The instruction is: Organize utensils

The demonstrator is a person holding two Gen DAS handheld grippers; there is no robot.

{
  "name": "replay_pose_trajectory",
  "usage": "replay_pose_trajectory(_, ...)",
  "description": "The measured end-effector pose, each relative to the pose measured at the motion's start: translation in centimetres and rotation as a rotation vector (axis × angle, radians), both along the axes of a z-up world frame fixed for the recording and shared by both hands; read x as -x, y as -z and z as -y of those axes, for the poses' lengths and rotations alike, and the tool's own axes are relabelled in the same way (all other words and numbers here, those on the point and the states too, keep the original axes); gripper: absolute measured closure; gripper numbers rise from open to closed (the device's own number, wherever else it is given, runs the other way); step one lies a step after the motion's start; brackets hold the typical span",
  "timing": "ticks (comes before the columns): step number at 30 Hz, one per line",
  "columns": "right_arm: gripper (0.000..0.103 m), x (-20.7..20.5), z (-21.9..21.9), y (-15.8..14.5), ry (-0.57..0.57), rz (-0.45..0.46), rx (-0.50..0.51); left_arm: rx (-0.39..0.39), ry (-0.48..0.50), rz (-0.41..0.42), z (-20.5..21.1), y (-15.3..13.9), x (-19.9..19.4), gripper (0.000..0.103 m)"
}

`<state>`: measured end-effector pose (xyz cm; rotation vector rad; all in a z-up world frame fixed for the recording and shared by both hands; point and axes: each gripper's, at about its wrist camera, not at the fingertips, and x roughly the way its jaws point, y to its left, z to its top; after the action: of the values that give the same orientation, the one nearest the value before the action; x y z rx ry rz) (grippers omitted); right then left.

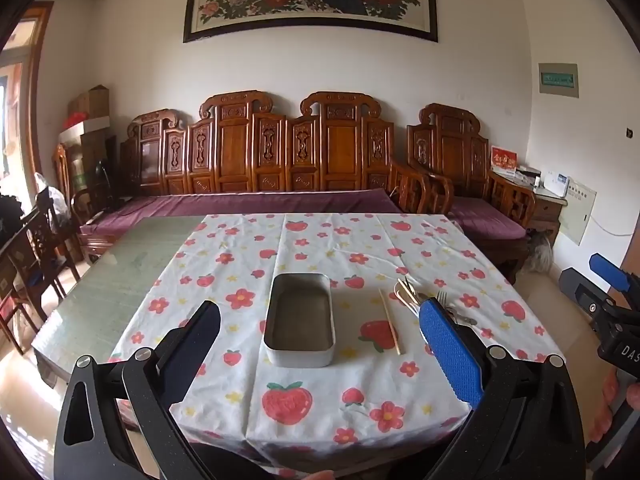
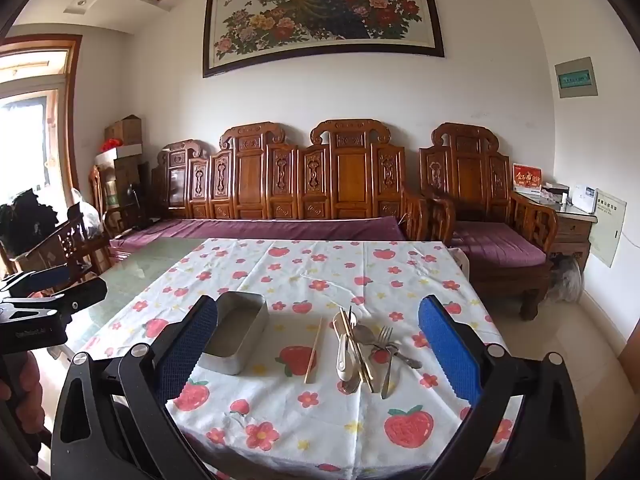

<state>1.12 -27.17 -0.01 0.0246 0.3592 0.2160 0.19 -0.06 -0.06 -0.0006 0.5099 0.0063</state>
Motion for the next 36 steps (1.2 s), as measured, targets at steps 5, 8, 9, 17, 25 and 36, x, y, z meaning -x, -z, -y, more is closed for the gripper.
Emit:
replay_pose_trajectory(5,0.002,0.1,0.2,0.0,-0.001,0.002,0.0,0.011,0.002,0.017,0.0,0.0,0.1,0.006)
replay_pose_trajectory(8,0.002,0.0,0.0,0.1,-0.002,-0.008,0.005,0.008,0.003,0.015,0.1,0.0,-0.1,0.006)
replay_pose_trajectory(9,0.002,-0.2,0.0,0.1,-0.002,-0.012,0.007,0.01,0.004,0.018,0.5,-0.9,-0.2,0.006)
replay_pose_trajectory(17,0.002,-0.1,0.0,0.1,-0.003,-0.012,0.005,0.015,0.007,0.022,0.9,-1.3,-0.1,0.006)
replay_pose_trajectory(25,0.002,-0.2,-0.6,-0.4,-0.003,-0.01,0.004,0.022,0.005,0.035,0.3,-1.8,0.4,0.006)
replay_pose_trajectory(36,0.002,0.0,-0.4,-0.7,-0.005,-0.007,0.002,0.019,0.007,0.049,0.3,-2.4,0.6,0.006)
